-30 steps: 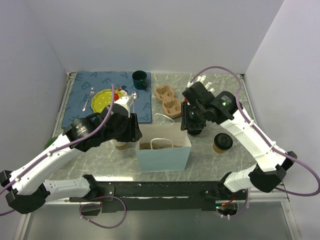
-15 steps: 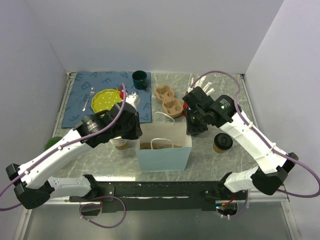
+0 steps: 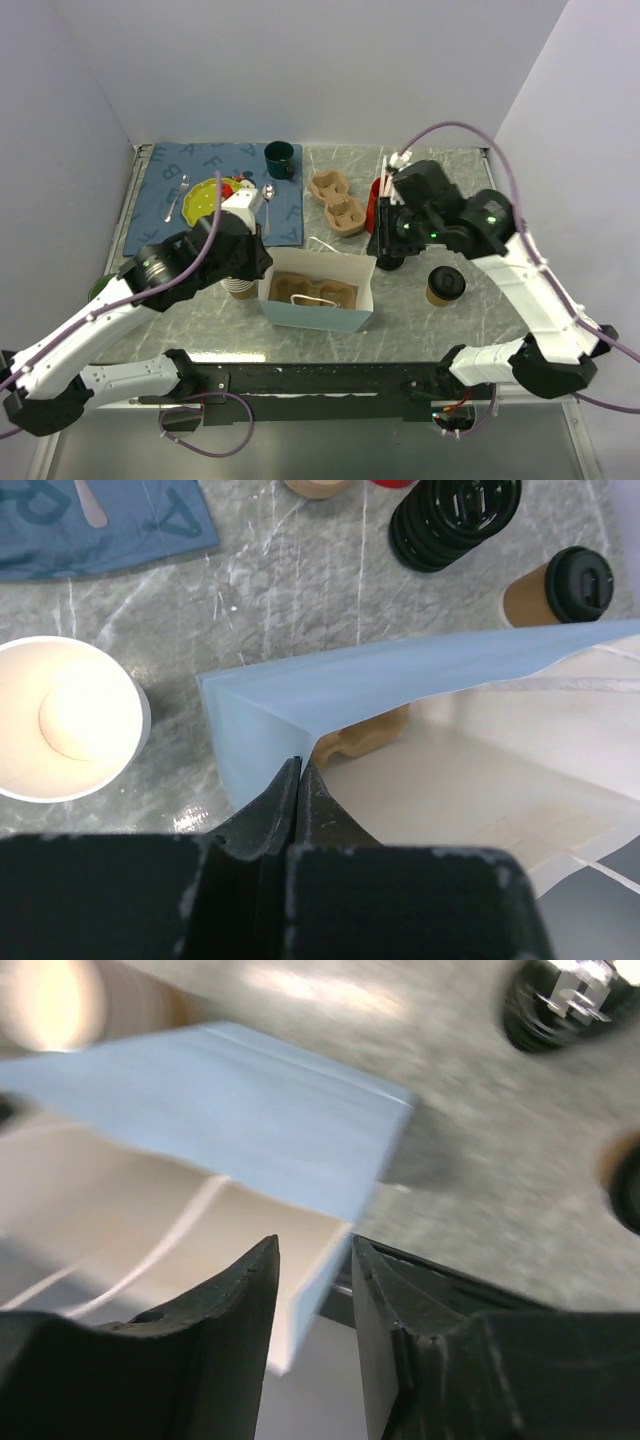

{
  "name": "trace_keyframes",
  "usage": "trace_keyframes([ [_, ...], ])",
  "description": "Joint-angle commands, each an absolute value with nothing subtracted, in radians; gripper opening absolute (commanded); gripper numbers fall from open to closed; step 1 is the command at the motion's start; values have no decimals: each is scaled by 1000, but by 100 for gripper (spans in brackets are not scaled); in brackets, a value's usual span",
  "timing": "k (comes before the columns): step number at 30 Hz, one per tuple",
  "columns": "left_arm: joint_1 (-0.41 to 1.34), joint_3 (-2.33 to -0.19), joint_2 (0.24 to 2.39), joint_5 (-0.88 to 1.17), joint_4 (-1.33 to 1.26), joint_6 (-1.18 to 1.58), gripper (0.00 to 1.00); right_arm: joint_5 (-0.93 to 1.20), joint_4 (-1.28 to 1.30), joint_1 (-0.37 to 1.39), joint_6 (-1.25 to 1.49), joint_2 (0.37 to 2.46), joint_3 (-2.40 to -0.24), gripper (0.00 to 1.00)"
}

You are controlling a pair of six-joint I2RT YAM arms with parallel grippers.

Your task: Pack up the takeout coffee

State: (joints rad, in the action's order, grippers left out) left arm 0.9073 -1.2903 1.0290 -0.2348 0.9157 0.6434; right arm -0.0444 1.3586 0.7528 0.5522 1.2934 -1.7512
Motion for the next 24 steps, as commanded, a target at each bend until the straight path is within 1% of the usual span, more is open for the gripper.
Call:
trace_keyframes([
  [1,907,-1246,954,-262,781,608,1,83,1278,735,551,1218,-1873,44],
  [4,905,-1183,907,-245,700,581,1,62,1224,724,584,1192,-1893,44],
  [7,907,-1112,853,-218,635,572,1,-43,1184,704,571,1157,-1867,44],
  [10,905,-1049,801,-198,591,572,1,-129,1199,634,529,1169,-1862,44],
  [13,907,-1016,759,-173,558,571,1,-167,1258,534,499,1209,-1868,44],
  [15,905,-974,723,-164,523,583,1,-164,1262,474,473,1218,-1823,44],
  [19,908,-945,674,-155,502,600,1,-158,1290,411,500,1189,-1708,45],
  [20,908,-939,664,-164,500,606,1,-156,1290,404,520,1162,-1641,45],
  [24,907,-942,652,-167,560,615,1,-141,1301,361,580,1109,-1488,46],
])
